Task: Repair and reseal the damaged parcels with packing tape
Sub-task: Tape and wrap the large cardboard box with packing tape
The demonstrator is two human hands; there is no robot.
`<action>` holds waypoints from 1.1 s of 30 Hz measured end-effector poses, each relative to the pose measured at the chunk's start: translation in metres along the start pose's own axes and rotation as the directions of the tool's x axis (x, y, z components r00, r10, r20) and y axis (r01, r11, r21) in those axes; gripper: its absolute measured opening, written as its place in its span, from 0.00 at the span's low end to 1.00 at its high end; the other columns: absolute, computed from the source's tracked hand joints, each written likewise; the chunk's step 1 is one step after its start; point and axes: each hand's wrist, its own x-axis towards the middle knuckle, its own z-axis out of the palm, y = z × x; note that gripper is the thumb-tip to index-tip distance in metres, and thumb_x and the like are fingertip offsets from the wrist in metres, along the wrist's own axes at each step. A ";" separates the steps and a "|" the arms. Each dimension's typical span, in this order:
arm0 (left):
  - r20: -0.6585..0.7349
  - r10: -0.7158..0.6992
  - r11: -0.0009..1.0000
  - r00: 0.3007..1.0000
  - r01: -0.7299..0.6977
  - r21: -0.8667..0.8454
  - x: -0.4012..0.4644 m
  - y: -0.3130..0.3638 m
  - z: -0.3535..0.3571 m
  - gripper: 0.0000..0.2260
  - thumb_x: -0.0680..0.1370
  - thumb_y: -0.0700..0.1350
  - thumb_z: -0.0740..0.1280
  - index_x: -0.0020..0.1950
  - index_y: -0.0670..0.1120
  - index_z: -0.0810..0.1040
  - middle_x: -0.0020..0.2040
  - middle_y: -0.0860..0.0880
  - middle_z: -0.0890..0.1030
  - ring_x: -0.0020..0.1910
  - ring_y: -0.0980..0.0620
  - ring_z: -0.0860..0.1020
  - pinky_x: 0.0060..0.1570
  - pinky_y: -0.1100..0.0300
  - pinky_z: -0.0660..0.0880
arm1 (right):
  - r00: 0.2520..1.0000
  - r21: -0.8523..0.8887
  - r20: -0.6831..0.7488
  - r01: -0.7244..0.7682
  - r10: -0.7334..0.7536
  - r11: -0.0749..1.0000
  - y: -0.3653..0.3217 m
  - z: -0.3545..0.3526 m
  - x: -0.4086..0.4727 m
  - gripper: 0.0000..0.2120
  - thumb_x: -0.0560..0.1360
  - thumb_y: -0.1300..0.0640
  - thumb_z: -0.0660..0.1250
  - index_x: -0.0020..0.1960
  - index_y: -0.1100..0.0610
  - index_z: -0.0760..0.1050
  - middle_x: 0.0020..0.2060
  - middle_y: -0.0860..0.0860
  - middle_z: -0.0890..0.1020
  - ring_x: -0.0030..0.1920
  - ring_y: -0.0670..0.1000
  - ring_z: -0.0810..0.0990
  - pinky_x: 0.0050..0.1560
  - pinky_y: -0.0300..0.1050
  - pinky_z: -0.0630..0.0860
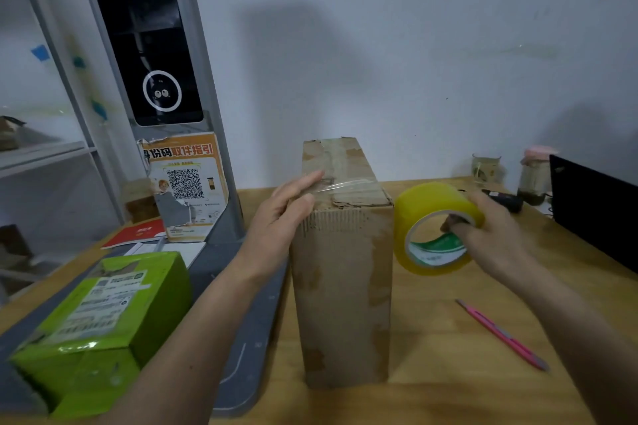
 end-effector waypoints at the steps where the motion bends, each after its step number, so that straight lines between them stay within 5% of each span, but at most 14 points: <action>1: -0.011 0.027 0.998 1.000 -0.026 0.062 -0.001 0.002 -0.002 0.19 0.77 0.53 0.59 0.66 0.54 0.77 0.67 0.59 0.76 0.69 0.65 0.69 0.71 0.62 0.65 | 1.000 -0.001 -0.004 0.006 -0.006 1.000 0.002 0.004 -0.001 0.07 0.74 0.67 0.65 0.44 0.55 0.73 0.43 0.57 0.79 0.46 0.57 0.76 0.41 0.46 0.70; 5: 0.041 0.252 0.753 0.967 -0.223 0.619 -0.006 0.027 -0.002 0.18 0.80 0.55 0.55 0.64 0.55 0.79 0.64 0.60 0.77 0.68 0.62 0.70 0.71 0.55 0.64 | 1.000 0.016 -0.007 0.018 -0.018 1.000 0.003 0.009 0.001 0.06 0.75 0.67 0.64 0.46 0.57 0.73 0.43 0.56 0.79 0.45 0.55 0.76 0.41 0.45 0.70; 8: 0.184 0.103 0.544 0.977 -0.211 0.812 -0.005 0.061 0.018 0.24 0.77 0.65 0.51 0.57 0.54 0.79 0.57 0.55 0.82 0.58 0.52 0.78 0.55 0.53 0.74 | 1.000 0.005 -0.007 0.031 -0.031 1.000 -0.001 0.012 0.003 0.06 0.75 0.67 0.64 0.49 0.58 0.73 0.43 0.54 0.78 0.45 0.53 0.75 0.39 0.42 0.70; 11: 0.257 -0.029 0.365 0.966 -0.228 0.902 0.003 0.085 0.045 0.25 0.76 0.70 0.51 0.49 0.50 0.73 0.48 0.52 0.78 0.48 0.49 0.76 0.43 0.54 0.69 | 1.000 -0.014 -0.017 0.025 -0.026 1.000 -0.001 0.011 0.003 0.06 0.75 0.67 0.64 0.50 0.58 0.73 0.42 0.54 0.78 0.45 0.54 0.75 0.38 0.40 0.68; 13: 0.304 -0.068 0.365 0.950 -0.260 0.894 0.006 0.089 0.057 0.29 0.76 0.70 0.54 0.61 0.48 0.73 0.60 0.49 0.77 0.60 0.47 0.74 0.53 0.52 0.70 | 0.999 -0.031 -0.028 0.019 -0.020 0.999 0.003 0.006 0.001 0.06 0.75 0.66 0.64 0.49 0.57 0.73 0.43 0.55 0.79 0.45 0.55 0.75 0.37 0.40 0.67; 16: 0.349 -0.084 0.405 0.933 -0.288 0.868 0.002 0.083 0.057 0.38 0.76 0.70 0.56 0.78 0.48 0.58 0.79 0.50 0.60 0.77 0.51 0.58 0.73 0.53 0.57 | 1.000 -0.016 -0.010 0.020 -0.021 1.000 0.007 0.004 -0.004 0.06 0.76 0.65 0.65 0.49 0.55 0.72 0.44 0.55 0.79 0.45 0.55 0.76 0.37 0.42 0.68; 20: 0.222 -0.175 0.413 0.959 -0.133 0.901 0.000 0.079 0.039 0.39 0.75 0.72 0.55 0.77 0.49 0.58 0.78 0.51 0.61 0.75 0.50 0.61 0.70 0.52 0.63 | 0.999 0.013 0.024 0.031 -0.031 0.999 0.002 0.015 -0.004 0.05 0.76 0.65 0.64 0.48 0.56 0.71 0.43 0.57 0.79 0.45 0.55 0.77 0.43 0.49 0.72; 26: 0.132 -0.381 0.423 0.915 0.045 0.905 0.016 0.077 0.022 0.47 0.66 0.80 0.50 0.73 0.49 0.65 0.73 0.49 0.69 0.69 0.46 0.69 0.60 0.50 0.70 | 0.999 0.034 0.038 0.037 -0.038 0.999 -0.006 0.020 0.001 0.06 0.76 0.64 0.64 0.50 0.55 0.72 0.45 0.54 0.77 0.43 0.48 0.74 0.37 0.38 0.68; 33: 0.058 -0.471 0.486 0.880 0.204 0.850 0.026 0.069 0.008 0.55 0.59 0.84 0.40 0.79 0.55 0.55 0.80 0.50 0.55 0.78 0.48 0.56 0.73 0.45 0.58 | 0.998 0.029 0.037 0.046 -0.047 0.999 -0.018 0.023 -0.002 0.08 0.77 0.64 0.63 0.55 0.56 0.70 0.43 0.51 0.76 0.41 0.47 0.74 0.36 0.37 0.68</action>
